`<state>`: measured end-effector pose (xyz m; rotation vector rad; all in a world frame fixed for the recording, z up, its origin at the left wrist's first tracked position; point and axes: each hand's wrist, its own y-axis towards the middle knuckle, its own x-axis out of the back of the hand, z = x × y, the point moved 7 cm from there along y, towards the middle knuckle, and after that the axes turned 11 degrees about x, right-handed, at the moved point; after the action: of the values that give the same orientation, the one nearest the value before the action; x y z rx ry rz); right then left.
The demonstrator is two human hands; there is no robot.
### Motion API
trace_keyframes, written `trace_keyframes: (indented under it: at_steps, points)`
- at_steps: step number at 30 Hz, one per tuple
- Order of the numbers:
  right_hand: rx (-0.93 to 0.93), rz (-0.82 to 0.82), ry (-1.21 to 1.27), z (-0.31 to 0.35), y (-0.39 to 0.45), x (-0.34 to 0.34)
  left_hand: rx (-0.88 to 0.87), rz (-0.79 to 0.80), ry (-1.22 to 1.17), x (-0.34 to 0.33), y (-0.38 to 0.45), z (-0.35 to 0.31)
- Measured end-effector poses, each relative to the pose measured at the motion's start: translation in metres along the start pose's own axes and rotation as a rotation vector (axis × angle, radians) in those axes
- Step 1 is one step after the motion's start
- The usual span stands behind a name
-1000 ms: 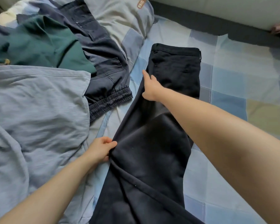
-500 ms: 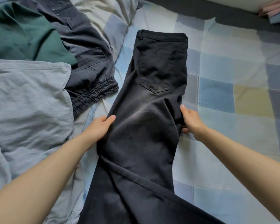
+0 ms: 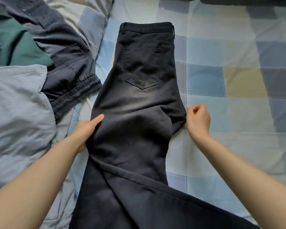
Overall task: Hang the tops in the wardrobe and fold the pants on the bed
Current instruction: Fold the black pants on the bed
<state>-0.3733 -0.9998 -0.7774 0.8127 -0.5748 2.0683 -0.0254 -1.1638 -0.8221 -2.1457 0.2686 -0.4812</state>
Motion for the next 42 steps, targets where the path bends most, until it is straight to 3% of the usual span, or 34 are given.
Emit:
trace_keyframes:
  at_steps: [1, 4, 6, 8, 10, 15, 18, 23, 28, 30, 33, 36, 39, 42]
  points:
    - [-0.070, 0.113, 0.080, 0.000, -0.012, -0.007, 0.016, 0.033, 0.004, 0.000, 0.000, 0.006]
    - [-0.513, 0.492, 0.527, 0.005, -0.048, -0.048, 0.044, 0.067, 0.000, 0.002, -0.003, 0.014]
    - [-0.648, 0.537, 0.715, 0.015, -0.051, -0.057, 0.037, 0.075, -0.004, 0.001, -0.005, 0.014]
    - [-0.733, 0.560, 0.748, 0.019, -0.054, -0.061, 0.015, 0.068, -0.001, 0.001, -0.006, 0.014]
    - [-0.742, 0.544, 0.798, 0.024, -0.050, -0.063, -0.016, 0.062, 0.003, 0.001, -0.007, 0.014]
    - [-0.751, 0.227, 0.983, 0.002, -0.021, -0.044, -0.037, 0.084, 0.043, 0.001, -0.014, 0.020]
    - [-0.828, 0.144, 0.940, -0.024, -0.012, -0.035, -0.030, 0.082, 0.122, -0.004, -0.012, 0.028]
    - [-0.682, 0.009, 0.846, -0.026, -0.025, -0.035, -0.012, -0.013, 0.009, -0.006, -0.013, 0.034]
    - [-0.435, 0.307, 0.860, -0.015, -0.060, -0.056, 0.010, 0.081, -0.016, -0.004, -0.028, 0.052]
    - [-0.348, 0.303, 0.708, -0.022, -0.063, -0.056, 0.008, 0.031, 0.042, 0.002, -0.033, 0.064]
    - [-0.397, 0.259, 0.586, -0.038, -0.072, -0.053, 0.041, -0.068, 0.104, 0.012, -0.033, 0.082]
    - [-0.457, 0.264, 0.644, -0.044, -0.084, -0.047, 0.054, -0.127, 0.074, 0.014, -0.037, 0.087]
    - [-0.477, 0.413, 0.744, -0.036, -0.109, -0.044, 0.036, -0.073, -0.051, 0.005, -0.053, 0.095]
    - [-0.250, 0.477, 0.461, -0.039, -0.137, -0.030, 0.052, -0.021, -0.137, 0.002, -0.065, 0.111]
